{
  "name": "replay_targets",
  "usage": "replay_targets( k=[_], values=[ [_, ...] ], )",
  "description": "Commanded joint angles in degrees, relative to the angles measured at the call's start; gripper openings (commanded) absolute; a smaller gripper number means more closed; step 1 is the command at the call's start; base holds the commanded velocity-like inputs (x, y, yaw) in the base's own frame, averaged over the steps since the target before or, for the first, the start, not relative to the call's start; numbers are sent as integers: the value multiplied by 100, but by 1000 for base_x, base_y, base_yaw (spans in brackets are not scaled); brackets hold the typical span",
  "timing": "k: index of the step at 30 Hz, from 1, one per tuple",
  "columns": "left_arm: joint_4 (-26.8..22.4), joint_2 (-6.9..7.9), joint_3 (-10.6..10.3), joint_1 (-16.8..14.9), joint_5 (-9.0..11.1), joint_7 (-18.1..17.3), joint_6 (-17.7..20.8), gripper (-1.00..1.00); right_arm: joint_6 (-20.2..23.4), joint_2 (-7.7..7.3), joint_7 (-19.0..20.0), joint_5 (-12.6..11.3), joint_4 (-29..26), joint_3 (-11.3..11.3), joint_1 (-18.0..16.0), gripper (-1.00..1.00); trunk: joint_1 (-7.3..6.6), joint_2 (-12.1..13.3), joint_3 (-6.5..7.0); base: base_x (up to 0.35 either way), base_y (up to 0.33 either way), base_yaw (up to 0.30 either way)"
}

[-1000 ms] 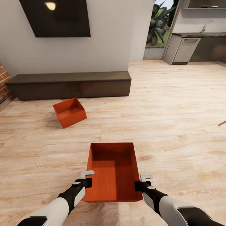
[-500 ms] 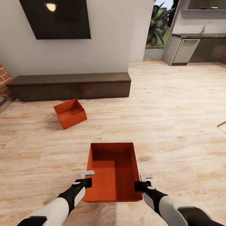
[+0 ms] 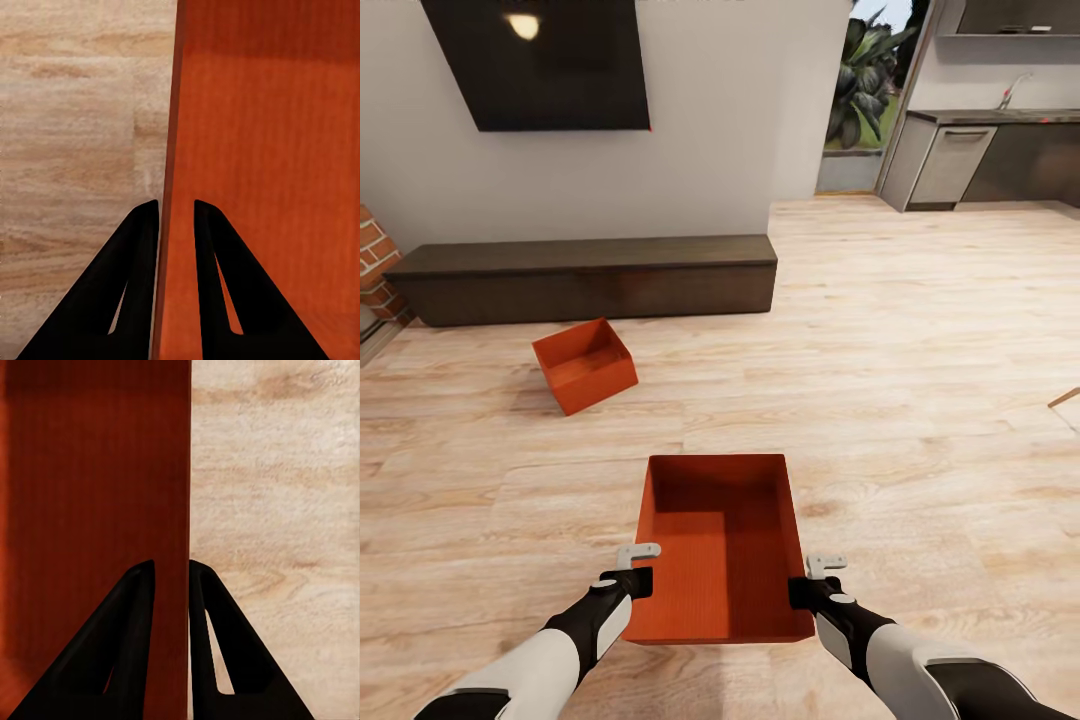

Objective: Move the two storage containers from the living room to the garage. In the garage, place one container on the floor and stack the other container on top of it (either order is fine).

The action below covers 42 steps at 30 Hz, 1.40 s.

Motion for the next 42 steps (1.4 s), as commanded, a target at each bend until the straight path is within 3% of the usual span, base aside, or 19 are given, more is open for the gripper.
replay_targets(
  k=[1,42],
  values=[
    [-17,2,84,-2,-65,109,38,-100,-32,-42,-49,-46,15,-7,-6,-100,-23,40,15,0,0,0],
    [-17,2,84,2,-65,110,37,-100,-15,-33,-58,-45,15,-7,-6,-100,-923,1684,751,0,0,0]
  ],
)
